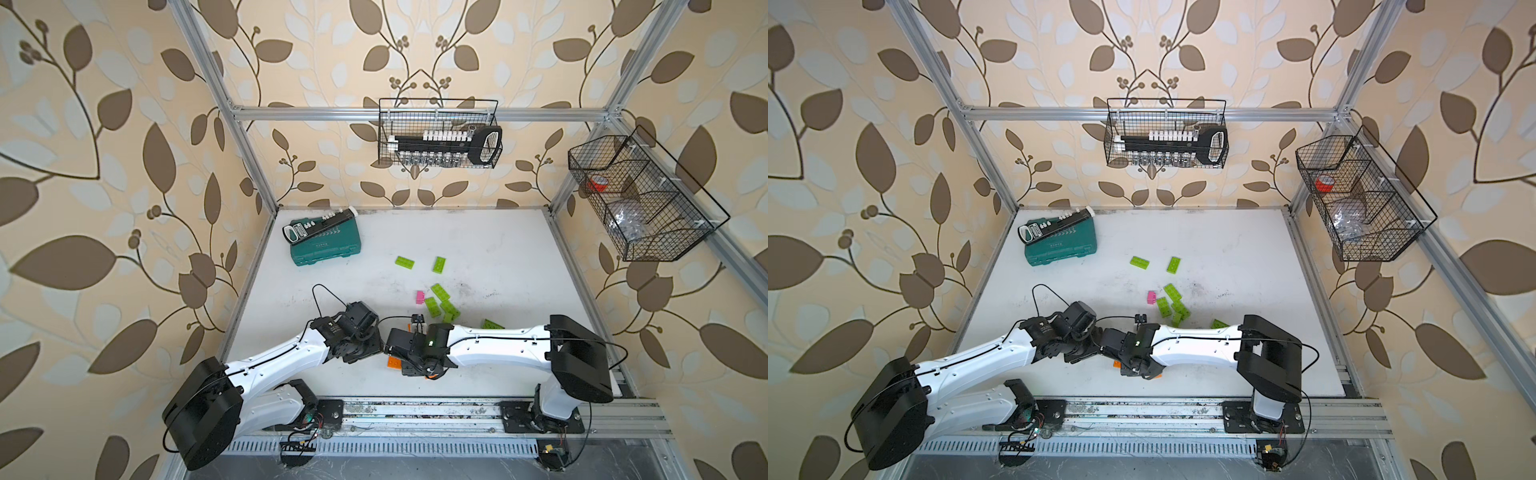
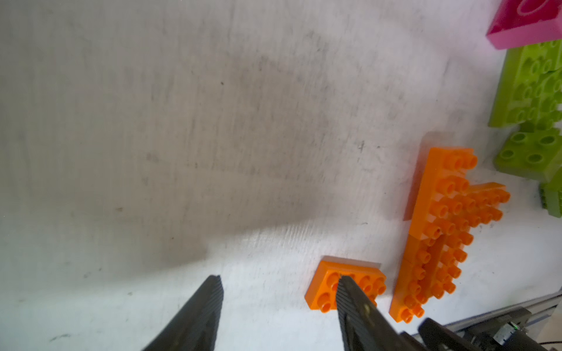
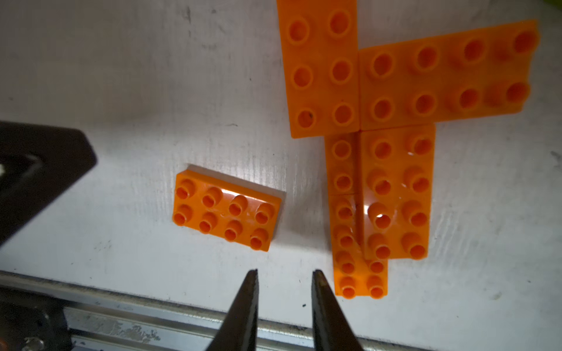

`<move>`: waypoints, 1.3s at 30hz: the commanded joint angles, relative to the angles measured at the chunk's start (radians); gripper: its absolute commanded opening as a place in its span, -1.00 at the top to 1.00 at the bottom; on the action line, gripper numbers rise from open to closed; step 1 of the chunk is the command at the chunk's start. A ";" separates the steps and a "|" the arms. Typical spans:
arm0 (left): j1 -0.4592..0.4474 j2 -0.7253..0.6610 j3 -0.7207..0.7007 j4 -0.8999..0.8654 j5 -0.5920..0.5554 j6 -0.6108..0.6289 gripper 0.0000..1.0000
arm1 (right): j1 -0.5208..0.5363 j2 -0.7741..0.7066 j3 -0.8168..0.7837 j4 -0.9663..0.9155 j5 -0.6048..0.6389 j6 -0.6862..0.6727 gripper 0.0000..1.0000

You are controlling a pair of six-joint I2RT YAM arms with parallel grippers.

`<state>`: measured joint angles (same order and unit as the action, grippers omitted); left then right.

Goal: Assemble a small pinwheel with lego
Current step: Pick up the lego brick from the center of the board.

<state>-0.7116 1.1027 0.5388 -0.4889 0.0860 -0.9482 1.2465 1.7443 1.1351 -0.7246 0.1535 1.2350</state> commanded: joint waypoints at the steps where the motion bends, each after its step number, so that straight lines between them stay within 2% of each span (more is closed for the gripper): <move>1: 0.030 -0.040 0.005 -0.005 -0.029 0.001 -0.25 | 0.004 0.026 0.031 0.016 -0.031 0.015 0.48; 7: 0.070 -0.063 -0.005 -0.015 -0.006 0.024 -0.25 | -0.002 0.056 0.044 0.045 -0.038 0.004 0.51; 29: 0.087 -0.027 0.016 0.001 0.009 0.045 -0.25 | -0.040 0.116 0.065 -0.021 0.000 -0.041 0.56; 39: 0.095 -0.036 0.011 -0.007 0.005 0.053 -0.24 | -0.044 0.161 0.124 -0.090 0.032 -0.079 0.67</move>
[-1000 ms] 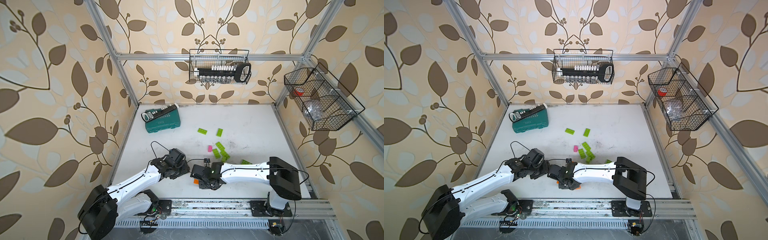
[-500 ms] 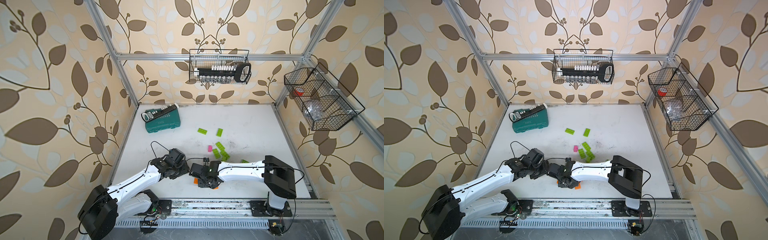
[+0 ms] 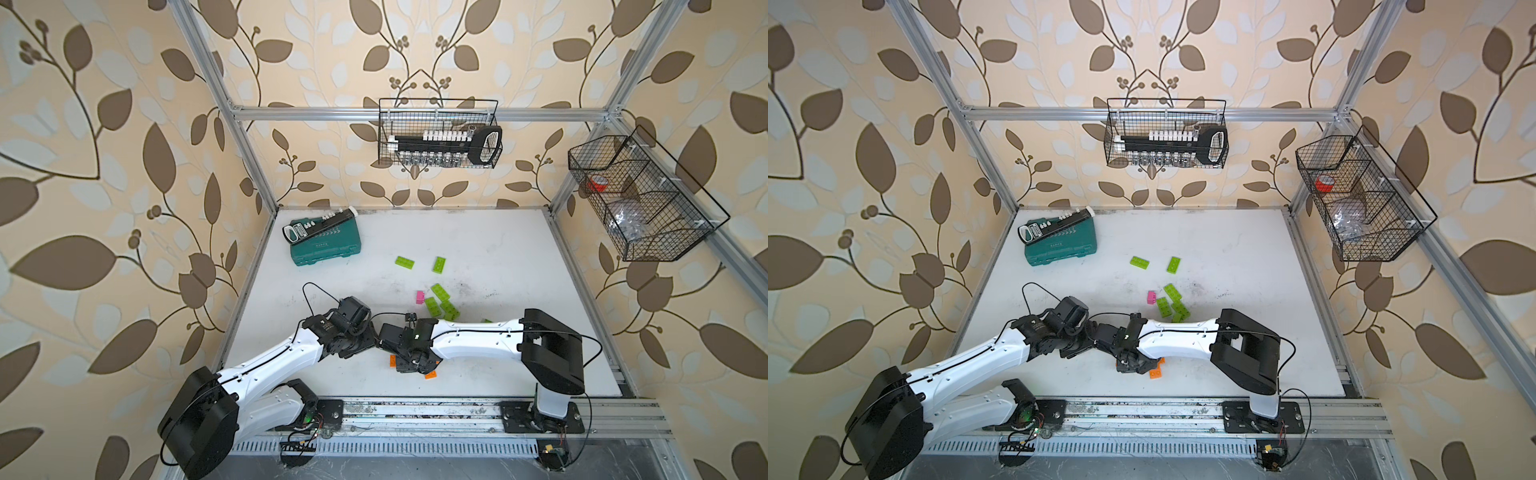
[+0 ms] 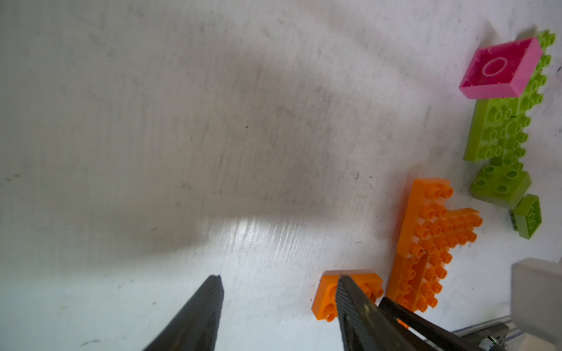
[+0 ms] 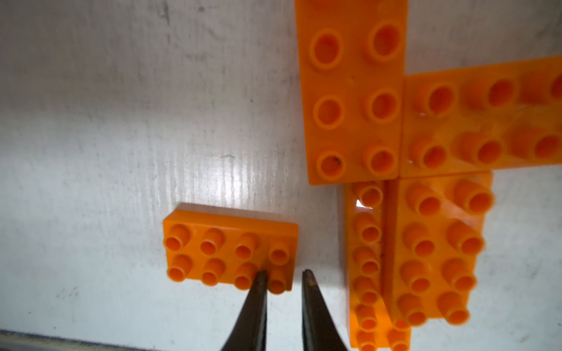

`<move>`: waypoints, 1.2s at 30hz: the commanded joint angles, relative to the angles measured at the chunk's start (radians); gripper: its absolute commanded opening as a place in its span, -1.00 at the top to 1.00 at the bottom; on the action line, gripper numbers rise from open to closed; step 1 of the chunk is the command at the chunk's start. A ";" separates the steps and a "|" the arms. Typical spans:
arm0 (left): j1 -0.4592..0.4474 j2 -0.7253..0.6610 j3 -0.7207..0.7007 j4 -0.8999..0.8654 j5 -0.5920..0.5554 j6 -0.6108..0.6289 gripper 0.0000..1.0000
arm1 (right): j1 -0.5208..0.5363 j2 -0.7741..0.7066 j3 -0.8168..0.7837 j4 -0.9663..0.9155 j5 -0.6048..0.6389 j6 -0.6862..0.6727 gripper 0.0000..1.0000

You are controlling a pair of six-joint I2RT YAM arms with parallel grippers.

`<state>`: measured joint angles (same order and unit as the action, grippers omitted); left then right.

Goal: Assemble a small pinwheel with lego
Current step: Pick up the lego brick from the center of the board.

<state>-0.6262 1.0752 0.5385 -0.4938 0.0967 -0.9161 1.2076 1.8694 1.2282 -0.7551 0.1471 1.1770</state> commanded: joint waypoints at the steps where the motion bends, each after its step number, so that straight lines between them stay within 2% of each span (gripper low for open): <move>1: 0.010 -0.012 0.011 -0.004 -0.005 0.022 -0.24 | -0.005 0.041 0.036 -0.065 0.039 -0.022 0.68; 21: 0.031 -0.063 -0.020 -0.022 0.006 0.036 -0.24 | -0.011 0.070 0.050 -0.049 -0.027 -0.087 0.84; 30: 0.023 -0.131 -0.073 -0.034 0.054 0.012 -0.27 | -0.017 0.036 0.066 -0.032 -0.081 -0.268 0.83; 36: -0.019 -0.164 -0.095 -0.042 0.037 -0.025 -0.28 | -0.021 0.016 0.091 -0.076 -0.060 -0.344 0.84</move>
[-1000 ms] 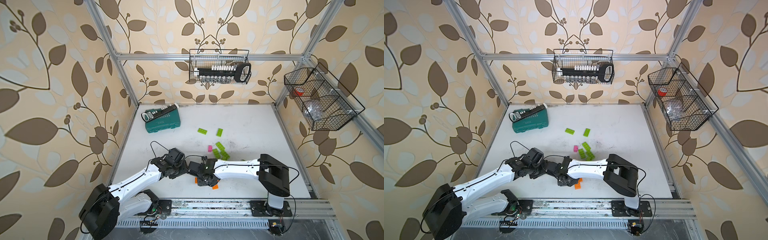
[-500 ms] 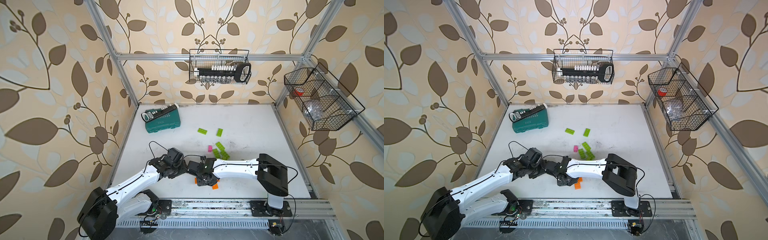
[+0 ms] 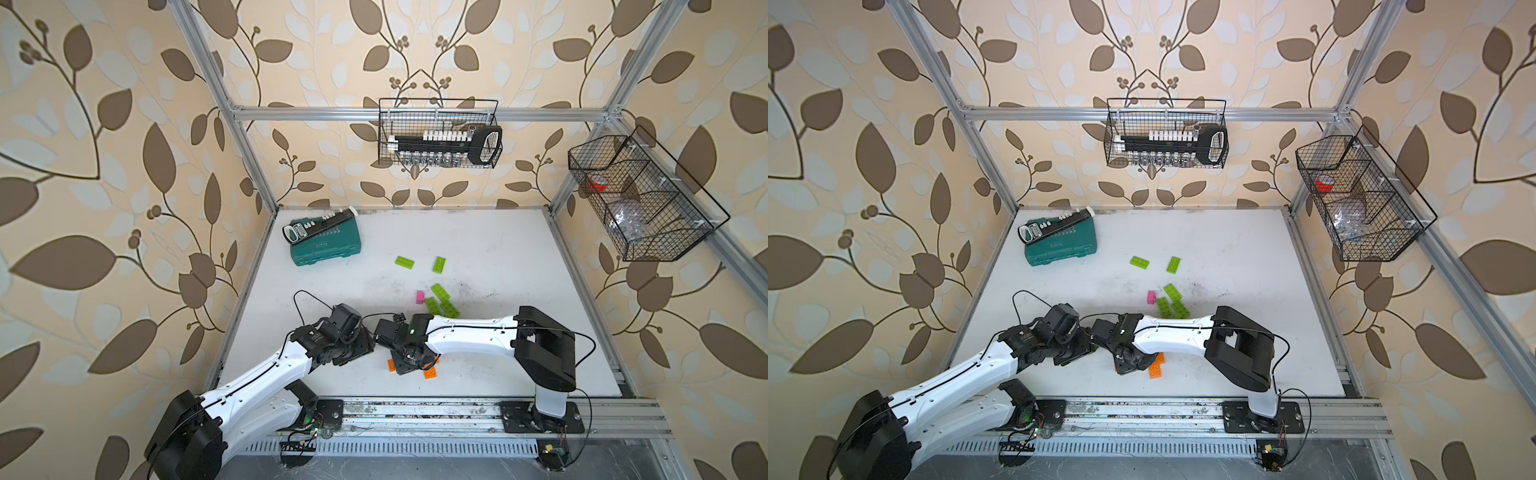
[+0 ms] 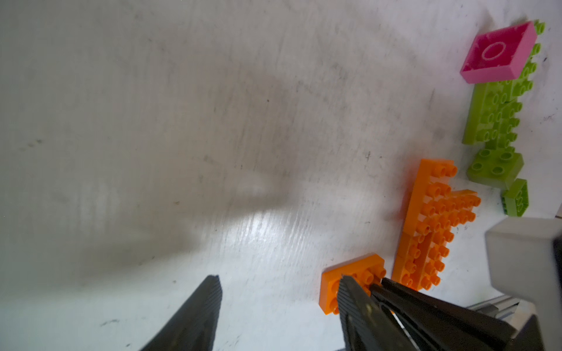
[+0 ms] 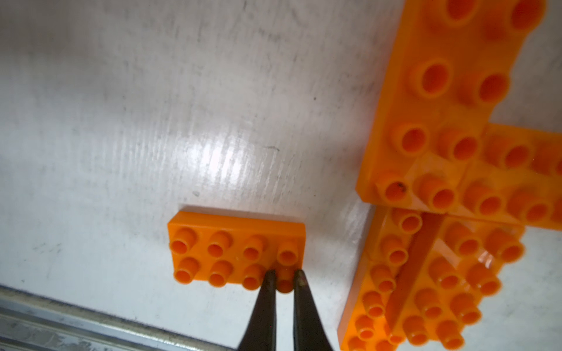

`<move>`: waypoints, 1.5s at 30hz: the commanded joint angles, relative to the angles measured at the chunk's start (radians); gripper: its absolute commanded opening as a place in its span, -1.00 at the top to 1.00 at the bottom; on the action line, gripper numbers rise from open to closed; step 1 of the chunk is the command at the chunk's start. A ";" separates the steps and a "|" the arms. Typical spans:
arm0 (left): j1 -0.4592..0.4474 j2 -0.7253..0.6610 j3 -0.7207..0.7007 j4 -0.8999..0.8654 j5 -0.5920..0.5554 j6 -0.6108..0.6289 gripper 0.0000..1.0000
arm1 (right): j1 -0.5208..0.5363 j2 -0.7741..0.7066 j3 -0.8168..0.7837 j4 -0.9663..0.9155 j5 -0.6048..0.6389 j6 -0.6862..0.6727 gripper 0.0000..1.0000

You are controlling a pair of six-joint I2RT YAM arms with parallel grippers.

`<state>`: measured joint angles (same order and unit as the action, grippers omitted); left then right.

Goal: Assemble a small pinwheel with lego
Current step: Pick up the lego brick from the center of the board, then assemble the lego brick with the lego brick.

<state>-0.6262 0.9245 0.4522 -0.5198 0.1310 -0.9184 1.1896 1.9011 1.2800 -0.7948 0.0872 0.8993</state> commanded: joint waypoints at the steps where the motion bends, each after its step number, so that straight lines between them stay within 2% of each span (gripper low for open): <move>1: -0.025 -0.011 -0.011 -0.011 0.000 -0.027 -0.28 | -0.007 -0.023 0.041 -0.040 0.002 -0.076 0.84; 19: -0.228 0.129 0.059 0.082 -0.115 -0.031 -0.32 | -0.110 -0.124 0.001 -0.079 -0.016 -0.132 0.82; 45: -0.244 0.185 0.091 0.099 -0.126 -0.020 -0.33 | -0.149 -0.091 -0.051 -0.078 -0.059 -0.143 0.82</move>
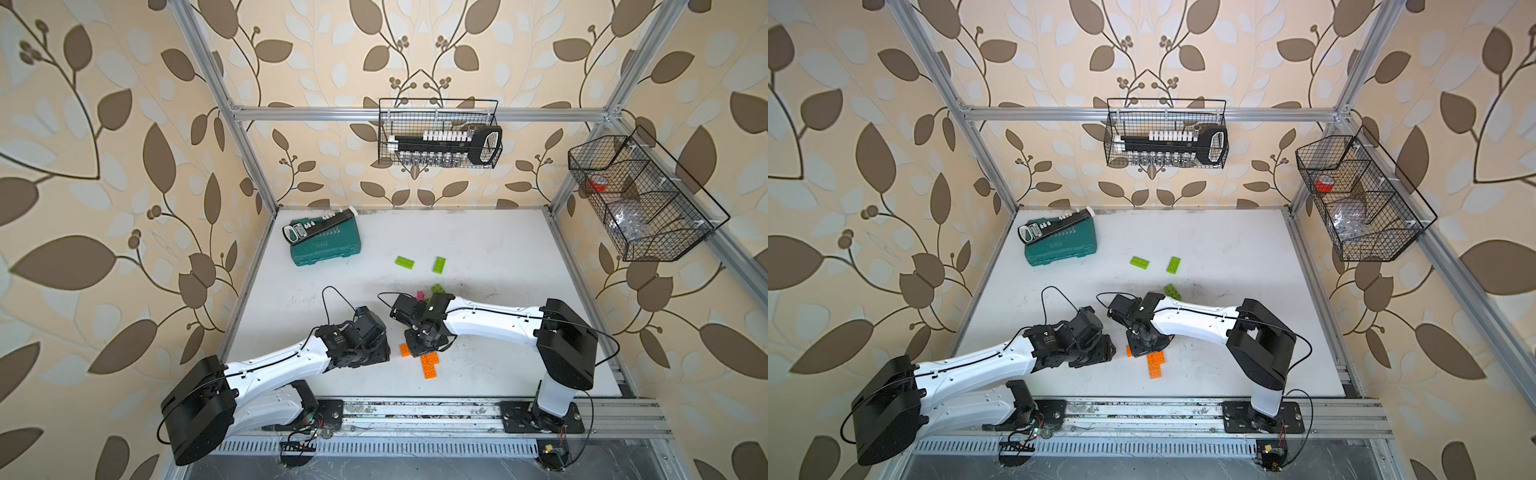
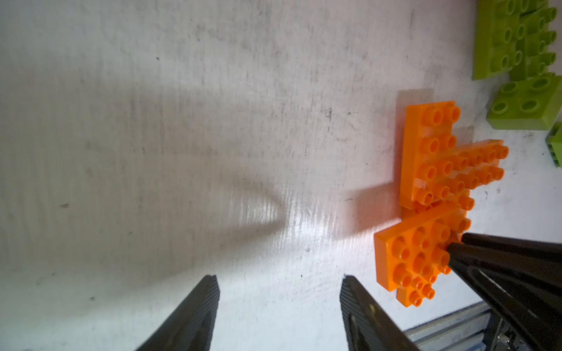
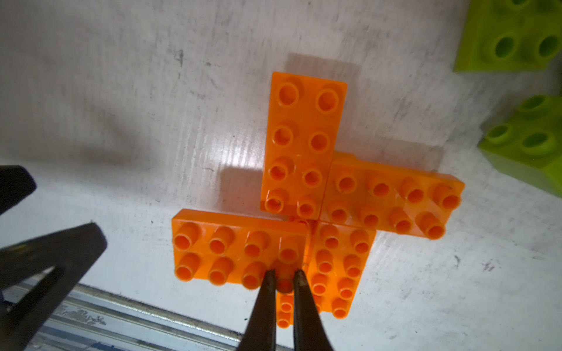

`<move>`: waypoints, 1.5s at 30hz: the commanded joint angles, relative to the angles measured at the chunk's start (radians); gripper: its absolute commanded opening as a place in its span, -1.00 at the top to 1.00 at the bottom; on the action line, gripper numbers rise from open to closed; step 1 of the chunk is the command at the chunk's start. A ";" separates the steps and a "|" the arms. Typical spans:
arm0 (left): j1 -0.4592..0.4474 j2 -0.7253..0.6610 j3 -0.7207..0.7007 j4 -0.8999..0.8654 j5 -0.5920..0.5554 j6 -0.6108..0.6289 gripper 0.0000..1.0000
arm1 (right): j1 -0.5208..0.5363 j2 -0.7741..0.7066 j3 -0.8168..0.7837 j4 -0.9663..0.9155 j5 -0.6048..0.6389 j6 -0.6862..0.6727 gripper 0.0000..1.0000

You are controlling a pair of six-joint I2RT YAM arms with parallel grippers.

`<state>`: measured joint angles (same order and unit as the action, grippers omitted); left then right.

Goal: Assemble a small pinwheel with lego
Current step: Assemble the lego brick with the lego brick.

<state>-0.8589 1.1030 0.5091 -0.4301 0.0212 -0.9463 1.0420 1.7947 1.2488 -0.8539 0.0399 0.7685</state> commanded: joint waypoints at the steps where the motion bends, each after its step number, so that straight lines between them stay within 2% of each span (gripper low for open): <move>1: -0.011 0.006 0.033 0.009 -0.015 0.007 -0.33 | -0.002 0.017 -0.021 -0.017 -0.011 -0.012 0.82; 40: -0.011 0.005 0.027 0.007 -0.018 0.009 -0.33 | -0.020 0.114 -0.010 -0.011 0.014 -0.038 0.85; 45: -0.011 -0.028 0.031 -0.014 -0.033 0.015 -0.33 | -0.020 0.077 -0.008 -0.013 0.007 -0.028 0.77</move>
<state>-0.8589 1.1042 0.5091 -0.4232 0.0174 -0.9459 1.0245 1.8477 1.2453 -0.8524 0.0265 0.7372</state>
